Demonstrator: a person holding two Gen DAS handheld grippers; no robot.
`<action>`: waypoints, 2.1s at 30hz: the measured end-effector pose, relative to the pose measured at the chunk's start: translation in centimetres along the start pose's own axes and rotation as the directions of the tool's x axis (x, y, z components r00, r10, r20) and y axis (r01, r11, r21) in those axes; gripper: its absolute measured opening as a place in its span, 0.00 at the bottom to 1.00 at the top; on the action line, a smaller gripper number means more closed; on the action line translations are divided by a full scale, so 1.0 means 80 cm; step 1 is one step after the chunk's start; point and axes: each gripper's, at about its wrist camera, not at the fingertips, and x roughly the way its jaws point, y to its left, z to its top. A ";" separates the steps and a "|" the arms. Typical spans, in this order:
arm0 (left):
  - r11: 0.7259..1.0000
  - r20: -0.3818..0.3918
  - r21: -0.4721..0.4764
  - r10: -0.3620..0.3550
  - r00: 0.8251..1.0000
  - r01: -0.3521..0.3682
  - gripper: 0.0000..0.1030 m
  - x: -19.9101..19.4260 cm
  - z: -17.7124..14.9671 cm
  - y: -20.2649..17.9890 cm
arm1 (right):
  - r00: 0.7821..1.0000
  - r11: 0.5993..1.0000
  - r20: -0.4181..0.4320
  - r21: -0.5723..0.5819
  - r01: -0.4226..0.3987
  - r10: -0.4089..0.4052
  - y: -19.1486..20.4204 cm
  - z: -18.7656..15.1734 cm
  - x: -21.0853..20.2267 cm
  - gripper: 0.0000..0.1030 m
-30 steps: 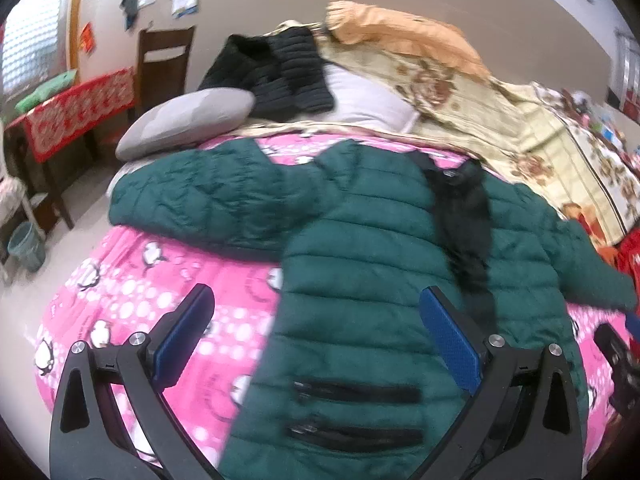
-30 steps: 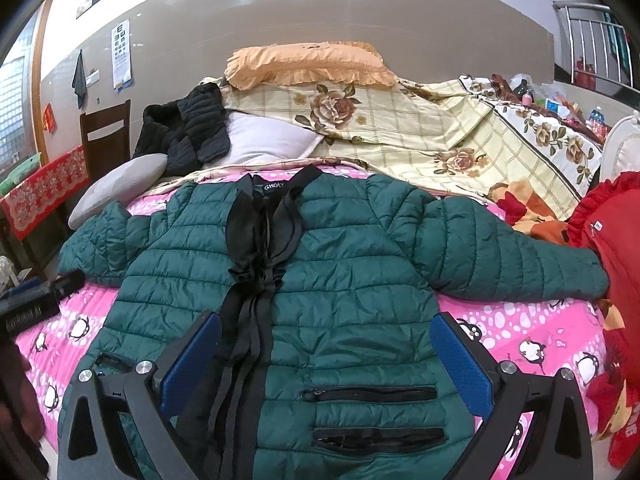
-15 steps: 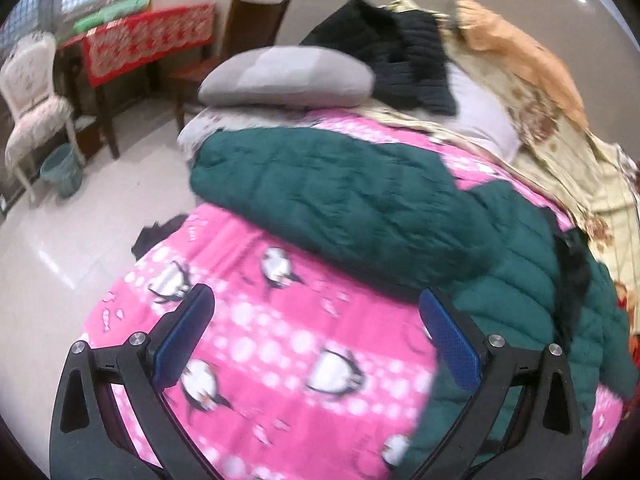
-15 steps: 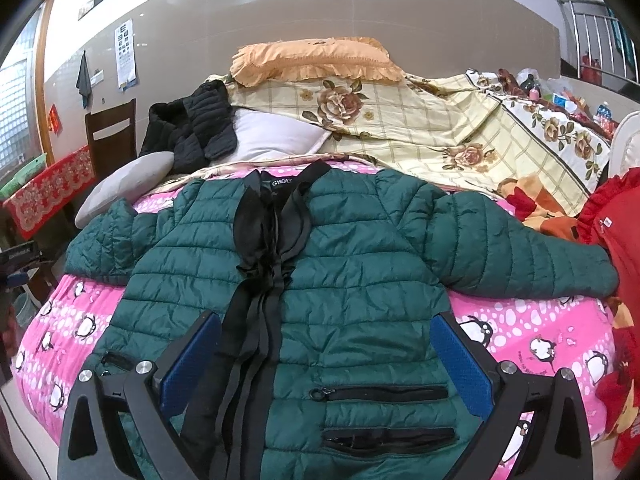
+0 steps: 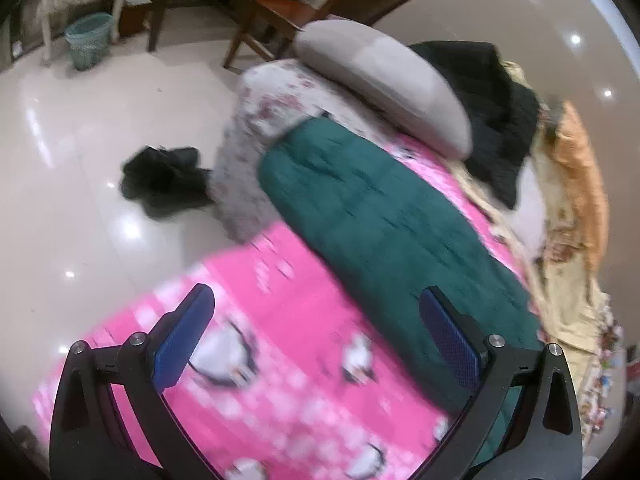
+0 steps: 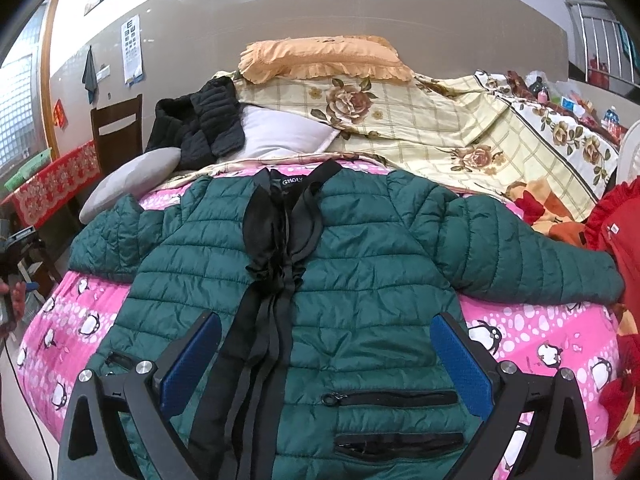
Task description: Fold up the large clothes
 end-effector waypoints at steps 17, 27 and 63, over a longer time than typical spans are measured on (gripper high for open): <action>0.951 -0.001 -0.262 -0.169 0.986 0.163 0.99 0.094 0.061 0.047 | 0.999 0.999 -0.042 -0.031 -0.012 0.010 0.025 0.004 0.021 1.00; 0.951 -0.057 -0.261 -0.185 0.981 0.164 0.93 0.139 0.073 0.045 | 0.998 0.999 -0.059 -0.027 -0.026 0.025 0.032 0.010 0.029 1.00; 0.775 0.011 0.522 -0.423 0.906 0.356 0.07 -0.133 -0.066 -0.229 | 0.998 0.998 -0.030 0.024 -0.054 0.055 0.002 -0.003 -0.012 1.00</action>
